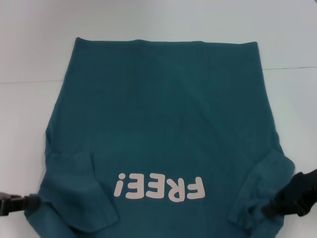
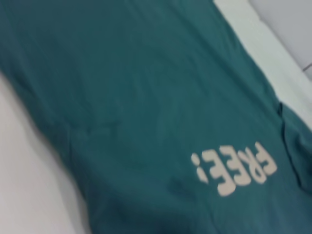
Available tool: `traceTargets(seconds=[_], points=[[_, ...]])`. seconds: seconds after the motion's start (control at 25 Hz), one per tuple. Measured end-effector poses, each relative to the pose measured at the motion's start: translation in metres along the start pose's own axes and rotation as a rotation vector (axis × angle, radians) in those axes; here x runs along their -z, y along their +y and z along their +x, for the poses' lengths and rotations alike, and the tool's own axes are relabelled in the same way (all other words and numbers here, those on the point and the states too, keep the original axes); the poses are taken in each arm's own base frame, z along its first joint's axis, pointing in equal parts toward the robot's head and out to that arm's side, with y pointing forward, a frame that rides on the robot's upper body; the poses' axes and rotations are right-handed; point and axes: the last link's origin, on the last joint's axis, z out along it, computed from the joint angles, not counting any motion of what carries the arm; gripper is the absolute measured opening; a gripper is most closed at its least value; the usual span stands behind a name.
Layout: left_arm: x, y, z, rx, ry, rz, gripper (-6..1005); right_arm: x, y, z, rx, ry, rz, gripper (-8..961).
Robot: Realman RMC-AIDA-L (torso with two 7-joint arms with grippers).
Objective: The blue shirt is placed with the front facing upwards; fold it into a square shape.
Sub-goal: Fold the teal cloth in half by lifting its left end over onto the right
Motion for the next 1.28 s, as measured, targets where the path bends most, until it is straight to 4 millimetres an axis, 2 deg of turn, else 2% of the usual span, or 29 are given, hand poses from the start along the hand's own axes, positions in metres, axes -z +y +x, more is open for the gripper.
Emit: traceTargets(seconds=[0.52,1.28], points=[[0.005,0.003,0.025,0.011,0.138,-0.022,30,0.023,-0.008,-0.029,-0.015,-0.153,0.045,36],[0.011,-0.01,0.04,0.125,0.305,0.05,29,0.047,-0.024,-0.032,-0.094,-0.253,0.132,35]])
